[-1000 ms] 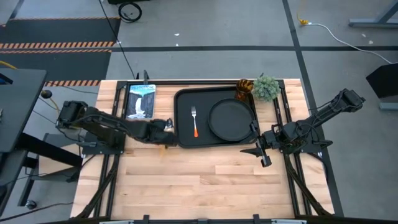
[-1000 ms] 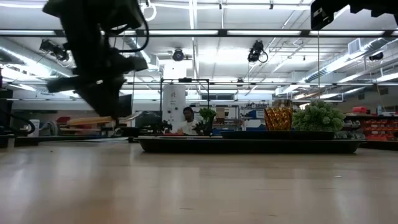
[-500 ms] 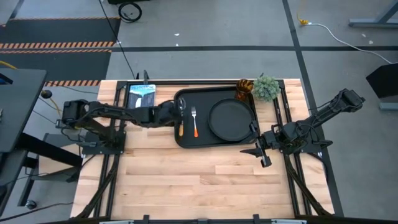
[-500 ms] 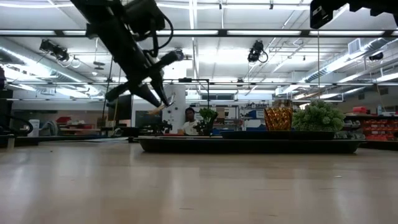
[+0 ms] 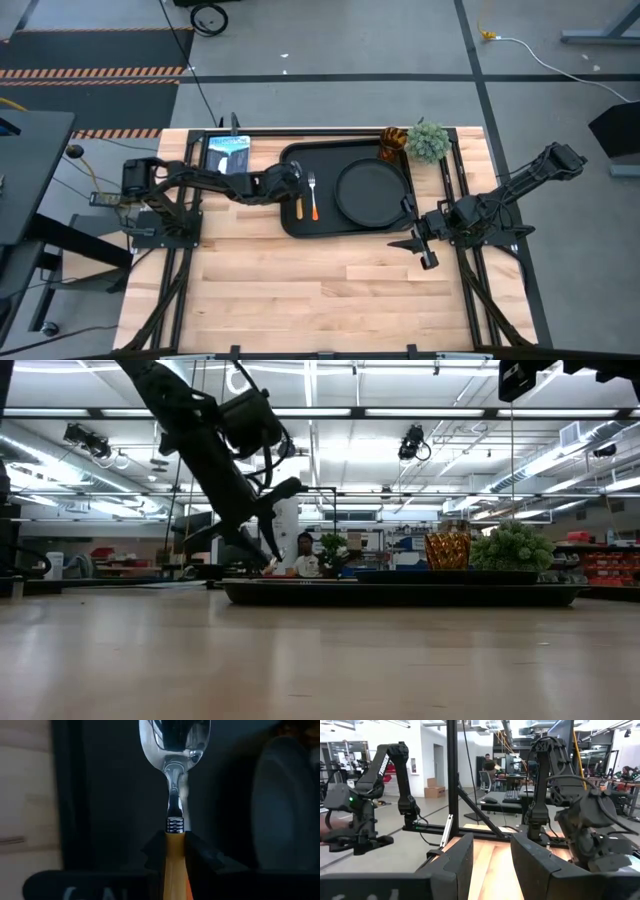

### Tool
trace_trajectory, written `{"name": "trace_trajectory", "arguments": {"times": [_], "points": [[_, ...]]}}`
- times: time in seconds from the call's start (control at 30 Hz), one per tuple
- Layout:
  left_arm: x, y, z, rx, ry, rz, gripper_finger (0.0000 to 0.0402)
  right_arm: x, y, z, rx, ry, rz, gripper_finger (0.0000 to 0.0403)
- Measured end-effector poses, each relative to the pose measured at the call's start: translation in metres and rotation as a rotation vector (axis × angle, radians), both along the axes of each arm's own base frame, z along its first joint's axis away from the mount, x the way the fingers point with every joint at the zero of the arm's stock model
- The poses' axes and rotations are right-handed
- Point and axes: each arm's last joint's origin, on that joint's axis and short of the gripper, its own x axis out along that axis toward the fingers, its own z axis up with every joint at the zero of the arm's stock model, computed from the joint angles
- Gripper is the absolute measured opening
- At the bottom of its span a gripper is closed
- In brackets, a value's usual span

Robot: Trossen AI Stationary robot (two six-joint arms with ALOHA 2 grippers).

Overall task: Pick and place plate/cup/fork/spoon on tray
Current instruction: Put the yellow spoon to the left of the orange fork on the black tray

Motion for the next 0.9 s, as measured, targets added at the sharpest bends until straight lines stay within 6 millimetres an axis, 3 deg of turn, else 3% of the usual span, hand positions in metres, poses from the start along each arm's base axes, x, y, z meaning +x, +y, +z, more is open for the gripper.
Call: {"name": "trace_trajectory", "arguments": {"times": [0.53, 0.9], "points": [[0.003, 0.006, -0.029, -0.087, 0.065, 0.029, 0.0062, 0.0, 0.001, 0.001, -0.005, -0.009, 0.021, 0.0138], [0.002, 0.007, -0.027, -0.021, 0.097, -0.015, 0.0116, -0.001, 0.002, 0.001, -0.009, -0.011, 0.043, 0.0138]]}}
